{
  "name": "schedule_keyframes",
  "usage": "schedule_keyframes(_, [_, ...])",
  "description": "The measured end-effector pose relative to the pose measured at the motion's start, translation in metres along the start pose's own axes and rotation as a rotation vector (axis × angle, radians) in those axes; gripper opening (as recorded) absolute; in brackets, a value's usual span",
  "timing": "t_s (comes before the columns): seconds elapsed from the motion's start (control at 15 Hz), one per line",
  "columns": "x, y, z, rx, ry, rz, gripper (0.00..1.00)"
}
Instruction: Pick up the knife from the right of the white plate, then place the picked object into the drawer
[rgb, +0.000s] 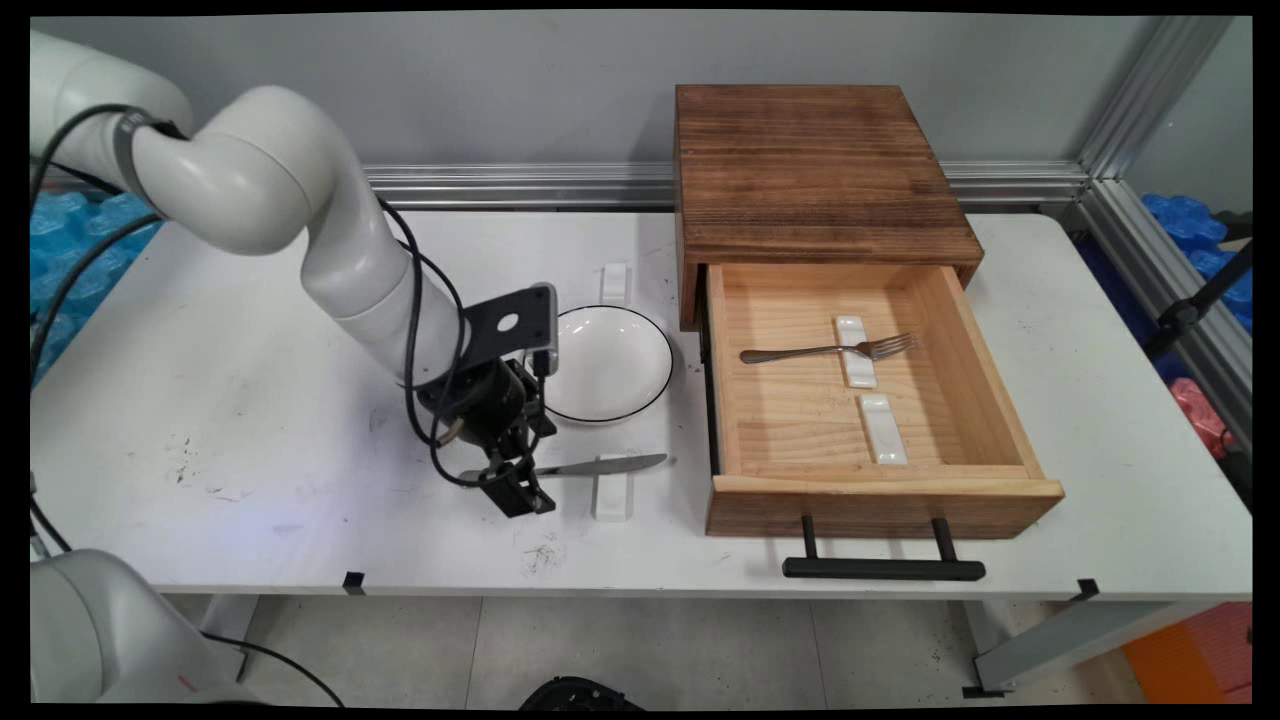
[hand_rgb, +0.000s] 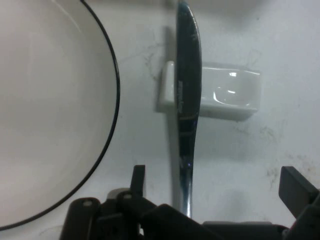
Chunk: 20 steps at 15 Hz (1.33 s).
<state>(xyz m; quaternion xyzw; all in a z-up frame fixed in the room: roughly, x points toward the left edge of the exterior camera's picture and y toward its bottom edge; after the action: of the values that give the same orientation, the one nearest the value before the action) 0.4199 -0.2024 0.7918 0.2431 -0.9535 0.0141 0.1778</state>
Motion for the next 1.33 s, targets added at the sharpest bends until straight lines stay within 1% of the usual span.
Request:
schedule_keyframes(0.33, [0.000, 0.001, 0.012, 0.004, 0.002, -0.018, 1.00])
schedule_keyframes(0.8, [0.002, 0.000, 0.021, 0.010, 0.007, -0.027, 1.00])
schedule_keyframes(0.87, [0.002, -0.001, 0.021, 0.011, 0.008, -0.027, 0.00])
schedule_keyframes(1.33, [0.003, -0.002, 0.024, 0.016, 0.009, -0.029, 0.00])
